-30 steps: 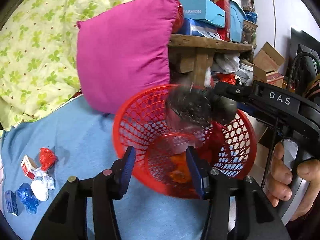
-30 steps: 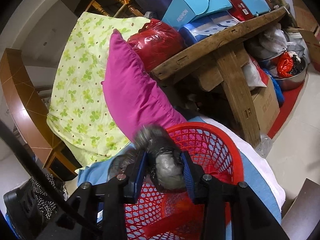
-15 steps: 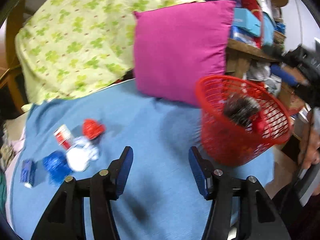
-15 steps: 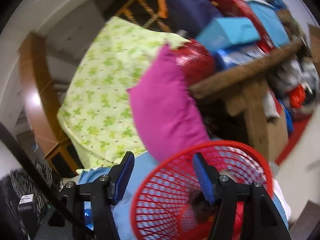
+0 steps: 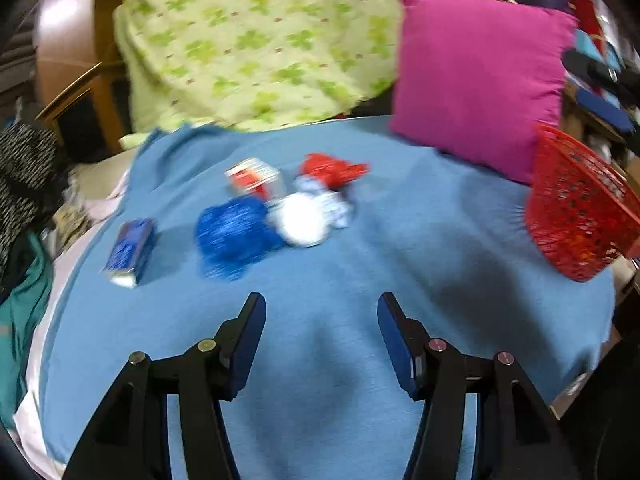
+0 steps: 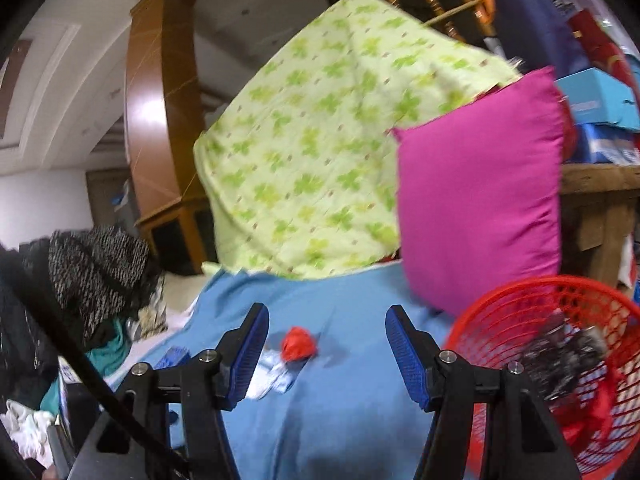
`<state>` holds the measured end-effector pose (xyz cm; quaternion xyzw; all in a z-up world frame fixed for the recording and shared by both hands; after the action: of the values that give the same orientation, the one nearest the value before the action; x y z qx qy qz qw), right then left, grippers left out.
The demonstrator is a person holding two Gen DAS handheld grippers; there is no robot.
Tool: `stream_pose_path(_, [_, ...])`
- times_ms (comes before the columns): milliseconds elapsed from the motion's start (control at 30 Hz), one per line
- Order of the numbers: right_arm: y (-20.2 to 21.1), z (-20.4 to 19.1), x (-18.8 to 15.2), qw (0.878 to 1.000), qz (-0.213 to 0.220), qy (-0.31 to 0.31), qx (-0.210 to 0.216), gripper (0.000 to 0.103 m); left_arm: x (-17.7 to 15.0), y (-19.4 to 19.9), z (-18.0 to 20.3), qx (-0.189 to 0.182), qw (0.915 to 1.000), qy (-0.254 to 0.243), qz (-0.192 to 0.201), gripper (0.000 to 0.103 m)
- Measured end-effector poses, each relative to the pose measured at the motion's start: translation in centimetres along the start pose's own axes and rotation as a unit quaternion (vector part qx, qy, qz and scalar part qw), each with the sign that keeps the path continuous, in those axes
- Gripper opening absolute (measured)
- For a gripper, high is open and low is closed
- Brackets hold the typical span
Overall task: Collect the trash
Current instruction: 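Move both tools back toward the remaining trash on the blanket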
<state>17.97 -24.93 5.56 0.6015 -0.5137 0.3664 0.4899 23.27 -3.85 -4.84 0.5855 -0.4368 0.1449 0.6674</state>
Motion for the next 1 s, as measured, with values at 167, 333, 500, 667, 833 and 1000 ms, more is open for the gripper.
stream_pose_path(167, [-3.1,-2.7,-2.9,0.998,-0.054,0.017,0.012,0.065,-1.1,-0.1,-6.1,0.038,0.9976,0.057,-0.005,0.059])
stream_pose_path(333, [-5.0,-4.5,-4.7,0.996,-0.086,0.032,0.021,0.065,-1.5,-0.4,-11.2,0.071,0.9914,0.11,-0.007,0.059])
stream_pose_path(500, [-7.1,-6.3,-6.2,0.992,-0.117,0.038,0.035,0.065,-2.2,-0.8,-15.7,0.102,0.9827,0.154,-0.013,0.059])
stream_pose_path(667, [-9.6,-7.2,-6.9,0.988,-0.139,0.045,0.039,0.065,-1.9,-1.9,-19.2,0.133,0.9765,0.17,-0.015,0.06])
stream_pose_path(833, [-13.0,-6.4,-7.5,0.984,-0.173,0.021,0.03,0.065,-0.7,-3.4,-21.8,0.158,0.9718,0.175,-0.007,0.061])
stream_pose_path(1000, [-16.8,-5.3,-7.3,0.981,-0.193,-0.022,0.03,0.065,1.1,-4.0,-23.7,0.191,0.9688,0.156,0.024,0.07])
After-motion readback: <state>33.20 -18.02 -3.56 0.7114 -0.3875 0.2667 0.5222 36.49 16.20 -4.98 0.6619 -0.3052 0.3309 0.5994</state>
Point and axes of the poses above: each gripper's, at about its wrist camera, not at the fingertips, and y roughly against the way its jaws point, z to its right, x to its top, the point moved 7 cm from there along -y, roughly the way its jaws point, and after that the axes turned 2 degrees about -x, right-handed, at the moved point
